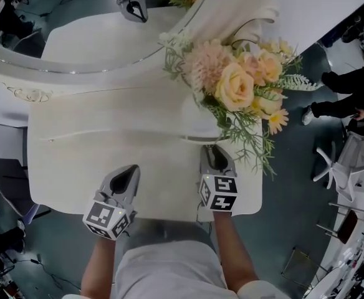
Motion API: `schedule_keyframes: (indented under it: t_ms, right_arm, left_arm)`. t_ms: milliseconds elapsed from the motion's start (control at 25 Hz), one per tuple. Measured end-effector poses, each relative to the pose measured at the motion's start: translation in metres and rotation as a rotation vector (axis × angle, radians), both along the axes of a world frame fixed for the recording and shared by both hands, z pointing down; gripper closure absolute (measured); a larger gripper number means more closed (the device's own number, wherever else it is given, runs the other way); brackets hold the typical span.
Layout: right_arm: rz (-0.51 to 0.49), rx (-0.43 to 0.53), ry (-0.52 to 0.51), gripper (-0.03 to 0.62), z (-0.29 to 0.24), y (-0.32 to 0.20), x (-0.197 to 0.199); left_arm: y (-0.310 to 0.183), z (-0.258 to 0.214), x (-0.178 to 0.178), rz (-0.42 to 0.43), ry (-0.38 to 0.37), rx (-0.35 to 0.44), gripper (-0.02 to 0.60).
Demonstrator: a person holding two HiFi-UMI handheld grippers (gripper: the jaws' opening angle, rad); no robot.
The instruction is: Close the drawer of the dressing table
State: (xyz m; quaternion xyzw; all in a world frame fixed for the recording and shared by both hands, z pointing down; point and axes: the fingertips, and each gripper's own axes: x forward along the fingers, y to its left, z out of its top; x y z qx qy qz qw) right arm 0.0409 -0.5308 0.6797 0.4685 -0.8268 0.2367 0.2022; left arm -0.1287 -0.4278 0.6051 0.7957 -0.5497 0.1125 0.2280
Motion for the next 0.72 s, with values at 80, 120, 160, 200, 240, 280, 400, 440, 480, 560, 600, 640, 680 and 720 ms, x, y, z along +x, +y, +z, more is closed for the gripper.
schedule_keyframes:
  t_ms: [80, 120, 160, 200, 240, 280, 400, 440, 480, 560, 600, 640, 680, 720]
  right_arm:
    - [-0.001, 0.001, 0.0, 0.505, 0.0, -0.004, -0.001]
    - [-0.004, 0.001, 0.001, 0.505, 0.0, -0.006, -0.002]
    - [-0.006, 0.002, 0.003, 0.505, 0.0, -0.008, -0.003]
    - [-0.007, 0.003, 0.004, 0.505, 0.0, -0.01, -0.004]
    - [-0.008, 0.006, 0.003, 0.505, -0.001, -0.013, -0.004]
    - [-0.008, 0.009, 0.0, 0.505, -0.001, -0.015, -0.005]
    - [-0.01, 0.009, -0.007, 0.505, -0.002, -0.027, -0.009]
    - [-0.009, 0.008, -0.006, 0.502, -0.003, -0.029, -0.01]
    - [-0.008, 0.01, -0.007, 0.5, -0.002, -0.03, -0.011]
    - [-0.007, 0.016, -0.012, 0.5, -0.002, -0.029, -0.011]
    - [-0.006, 0.017, -0.014, 0.5, -0.002, -0.029, -0.01]
    - [-0.005, 0.018, -0.014, 0.5, -0.003, -0.029, -0.01]
    - [-0.005, 0.018, -0.011, 0.5, -0.003, -0.029, -0.01]
    - [-0.005, 0.018, -0.009, 0.5, -0.003, -0.028, -0.011]
  left_arm:
    - [0.001, 0.0, -0.002, -0.003, -0.001, -0.002, 0.581]
    - [0.001, 0.0, -0.002, -0.005, -0.001, -0.002, 0.581]
    - [0.002, -0.001, -0.002, -0.006, 0.0, -0.001, 0.581]
    - [0.002, -0.002, -0.003, -0.008, 0.0, 0.0, 0.581]
    - [0.003, -0.002, -0.003, -0.009, 0.001, 0.0, 0.581]
    - [0.003, -0.002, -0.003, -0.011, 0.002, 0.0, 0.581]
    - [0.006, -0.002, -0.003, -0.013, 0.003, -0.004, 0.581]
    - [0.007, -0.002, -0.003, -0.013, 0.003, -0.005, 0.581]
    - [0.008, -0.002, -0.003, -0.015, 0.003, -0.007, 0.581]
    - [0.009, -0.002, -0.004, -0.014, 0.002, -0.009, 0.581]
    - [0.01, -0.002, -0.003, -0.012, 0.002, -0.009, 0.581]
    - [0.01, -0.002, -0.003, -0.011, 0.003, -0.009, 0.581]
    - [0.011, -0.003, -0.003, -0.011, 0.004, -0.01, 0.581]
    - [0.012, -0.003, -0.003, -0.012, 0.005, -0.01, 0.581]
